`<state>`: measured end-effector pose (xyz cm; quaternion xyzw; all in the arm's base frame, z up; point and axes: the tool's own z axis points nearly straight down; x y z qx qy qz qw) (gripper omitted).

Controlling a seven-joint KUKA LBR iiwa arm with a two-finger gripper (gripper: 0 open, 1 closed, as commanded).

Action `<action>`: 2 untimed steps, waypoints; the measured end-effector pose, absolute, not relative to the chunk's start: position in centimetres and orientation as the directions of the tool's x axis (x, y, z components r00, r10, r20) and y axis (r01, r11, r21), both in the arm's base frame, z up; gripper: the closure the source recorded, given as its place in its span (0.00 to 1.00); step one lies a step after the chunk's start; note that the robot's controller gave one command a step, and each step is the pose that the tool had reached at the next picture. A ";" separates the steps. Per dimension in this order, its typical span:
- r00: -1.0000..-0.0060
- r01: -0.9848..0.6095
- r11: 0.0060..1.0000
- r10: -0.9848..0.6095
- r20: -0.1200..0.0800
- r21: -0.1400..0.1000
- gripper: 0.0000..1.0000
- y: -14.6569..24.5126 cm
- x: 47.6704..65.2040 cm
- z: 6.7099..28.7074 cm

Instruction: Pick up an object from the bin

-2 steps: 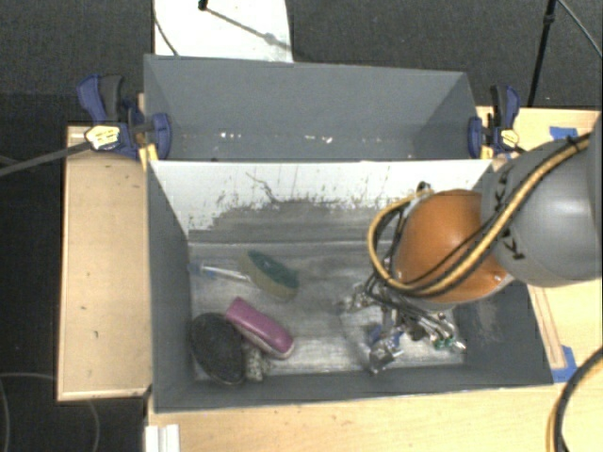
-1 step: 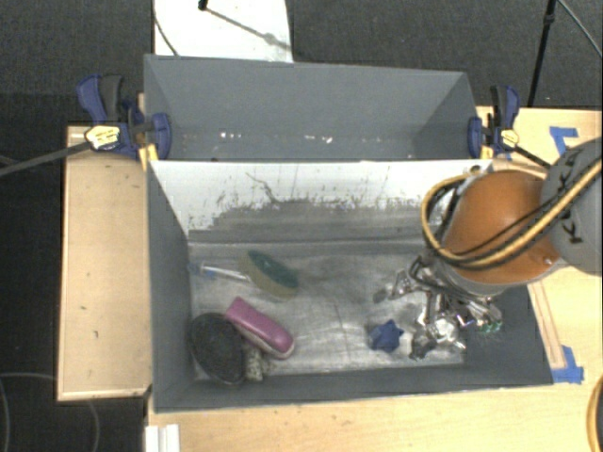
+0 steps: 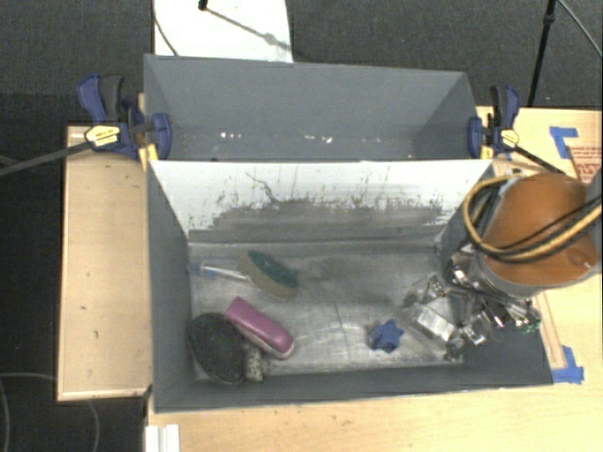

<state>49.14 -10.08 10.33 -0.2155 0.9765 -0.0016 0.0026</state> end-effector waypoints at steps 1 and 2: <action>-0.974 -0.225 0.974 -0.225 -0.008 0.000 0.00 -12.4 48.7 7.2; -0.986 0.164 0.986 0.164 -0.004 0.001 0.00 -14.6 48.0 7.1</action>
Offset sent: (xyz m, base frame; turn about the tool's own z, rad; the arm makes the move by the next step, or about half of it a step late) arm -0.0070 -0.0242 -0.0333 0.2109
